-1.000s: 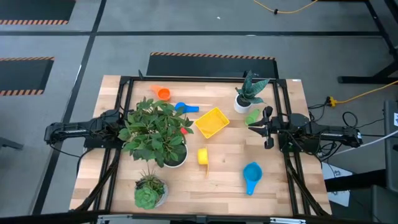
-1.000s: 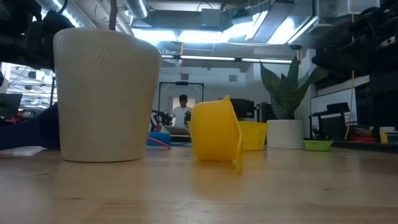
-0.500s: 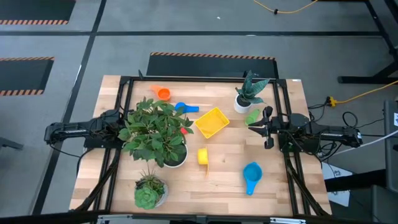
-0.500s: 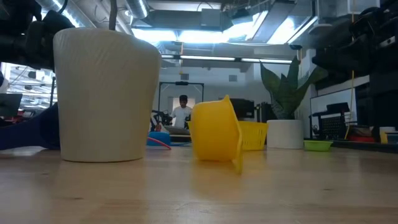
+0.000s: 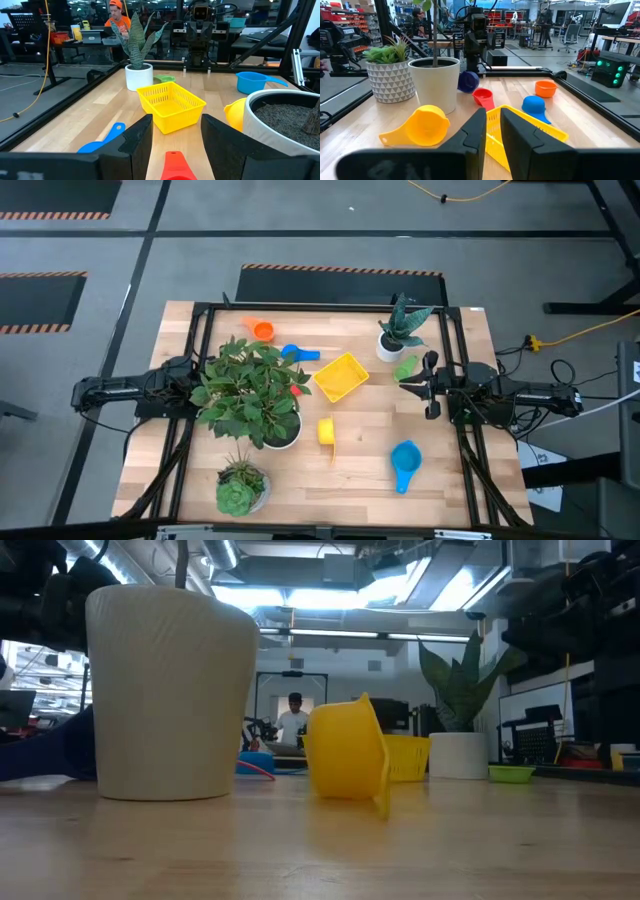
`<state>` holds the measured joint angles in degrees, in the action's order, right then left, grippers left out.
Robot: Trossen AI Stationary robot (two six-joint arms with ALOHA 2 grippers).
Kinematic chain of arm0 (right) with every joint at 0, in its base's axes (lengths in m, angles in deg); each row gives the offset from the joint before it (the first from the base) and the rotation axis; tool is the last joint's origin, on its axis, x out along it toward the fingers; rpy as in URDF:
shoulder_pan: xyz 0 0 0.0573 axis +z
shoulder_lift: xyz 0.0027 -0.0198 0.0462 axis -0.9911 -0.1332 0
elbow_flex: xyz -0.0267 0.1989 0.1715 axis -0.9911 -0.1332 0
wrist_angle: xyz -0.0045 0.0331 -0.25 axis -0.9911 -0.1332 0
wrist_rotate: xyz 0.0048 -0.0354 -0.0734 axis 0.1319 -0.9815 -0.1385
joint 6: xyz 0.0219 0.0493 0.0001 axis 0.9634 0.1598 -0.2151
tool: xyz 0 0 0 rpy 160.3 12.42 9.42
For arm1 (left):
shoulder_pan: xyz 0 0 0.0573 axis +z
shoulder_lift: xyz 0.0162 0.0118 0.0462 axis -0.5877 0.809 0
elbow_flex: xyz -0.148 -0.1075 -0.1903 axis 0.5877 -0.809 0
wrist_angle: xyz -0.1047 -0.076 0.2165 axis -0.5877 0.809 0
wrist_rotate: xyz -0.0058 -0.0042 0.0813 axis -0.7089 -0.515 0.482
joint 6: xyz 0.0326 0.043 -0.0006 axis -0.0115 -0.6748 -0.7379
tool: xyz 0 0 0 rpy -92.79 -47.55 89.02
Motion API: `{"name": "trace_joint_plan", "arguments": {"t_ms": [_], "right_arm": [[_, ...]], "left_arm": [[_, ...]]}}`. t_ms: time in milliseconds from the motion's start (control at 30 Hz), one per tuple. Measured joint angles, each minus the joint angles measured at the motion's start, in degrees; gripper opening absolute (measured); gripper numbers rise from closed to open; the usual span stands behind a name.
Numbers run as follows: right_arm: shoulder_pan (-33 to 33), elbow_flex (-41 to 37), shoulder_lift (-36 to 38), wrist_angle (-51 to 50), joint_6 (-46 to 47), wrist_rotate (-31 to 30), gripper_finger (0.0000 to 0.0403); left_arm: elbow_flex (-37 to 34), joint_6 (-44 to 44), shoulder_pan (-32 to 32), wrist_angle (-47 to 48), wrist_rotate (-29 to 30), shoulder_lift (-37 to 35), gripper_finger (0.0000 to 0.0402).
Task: Nest measuring cups in basket
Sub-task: Stack the yellow measuring cup on top of the light blue measuring cup
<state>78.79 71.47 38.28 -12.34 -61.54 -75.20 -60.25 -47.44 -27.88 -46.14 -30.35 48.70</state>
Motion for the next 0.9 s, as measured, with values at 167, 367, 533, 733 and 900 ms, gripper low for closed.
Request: {"name": "trace_joint_plan", "arguments": {"t_ms": [167, 367, 533, 733, 900], "right_arm": [[0.0, 0.0, 0.0, 0.9, 11.3, 0.7, 0.0062], [0.0, 0.0, 0.0, 2.7, 17.5, 0.6, 0.0063], [0.0, 0.0, 0.0, 3.3, 21.2, 0.5, 0.0089], [0.0, 0.0, 0.0, 3.5, 23.5, 0.4, 0.0134], [0.0, 0.0, 0.0, 3.7, 23.1, 0.5, 0.0145]], "left_arm": [[0.0, 0.0, 0.0, 0.0, 0.0, 0.0, 0.016], [0.0, 0.0, 0.0, 0.0, 0.0, 0.0, 0.016], [0.0, 0.0, 0.0, 0.0, 0.0, 0.0, 0.016], [0.0, 0.0, 0.0, 0.0, 0.0, 0.0, 0.016], [0.0, 0.0, 0.0, 0.0, 0.0, 0.0, 0.016]]}}
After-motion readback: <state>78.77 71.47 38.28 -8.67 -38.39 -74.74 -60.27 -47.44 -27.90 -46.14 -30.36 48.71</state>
